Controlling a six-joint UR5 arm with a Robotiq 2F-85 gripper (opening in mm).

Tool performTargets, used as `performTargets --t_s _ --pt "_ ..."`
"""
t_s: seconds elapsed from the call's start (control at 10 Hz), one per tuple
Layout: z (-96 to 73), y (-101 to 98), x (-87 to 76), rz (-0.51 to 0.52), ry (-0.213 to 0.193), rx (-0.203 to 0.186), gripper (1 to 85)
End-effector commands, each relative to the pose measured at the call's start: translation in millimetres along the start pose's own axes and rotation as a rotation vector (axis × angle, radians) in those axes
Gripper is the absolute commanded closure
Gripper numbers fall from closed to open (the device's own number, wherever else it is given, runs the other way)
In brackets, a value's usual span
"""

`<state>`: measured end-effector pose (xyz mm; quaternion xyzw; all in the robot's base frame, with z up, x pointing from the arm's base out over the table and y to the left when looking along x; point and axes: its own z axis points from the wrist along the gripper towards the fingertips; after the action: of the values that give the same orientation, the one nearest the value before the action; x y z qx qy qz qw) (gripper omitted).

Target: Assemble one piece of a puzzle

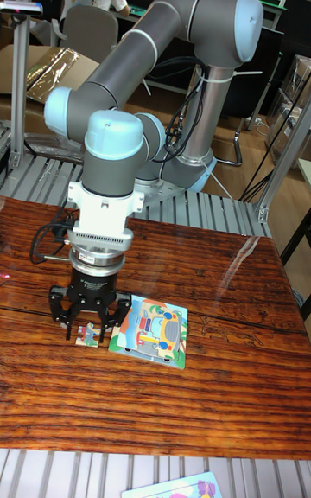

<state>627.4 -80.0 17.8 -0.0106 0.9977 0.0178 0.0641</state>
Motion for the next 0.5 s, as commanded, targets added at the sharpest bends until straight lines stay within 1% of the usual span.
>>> performTargets --t_s 0.0,0.1,0.2,0.4 --pt "3.2 -10.2 7.0 0.015 0.041 0.022 44.7" --pt "2.5 -12.8 12.0 0.013 0.061 0.027 45.3" --pt "1.4 -10.2 15.0 0.029 0.076 0.026 48.0" --pt "-1.2 -15.6 18.9 0.042 0.093 0.058 60.0"
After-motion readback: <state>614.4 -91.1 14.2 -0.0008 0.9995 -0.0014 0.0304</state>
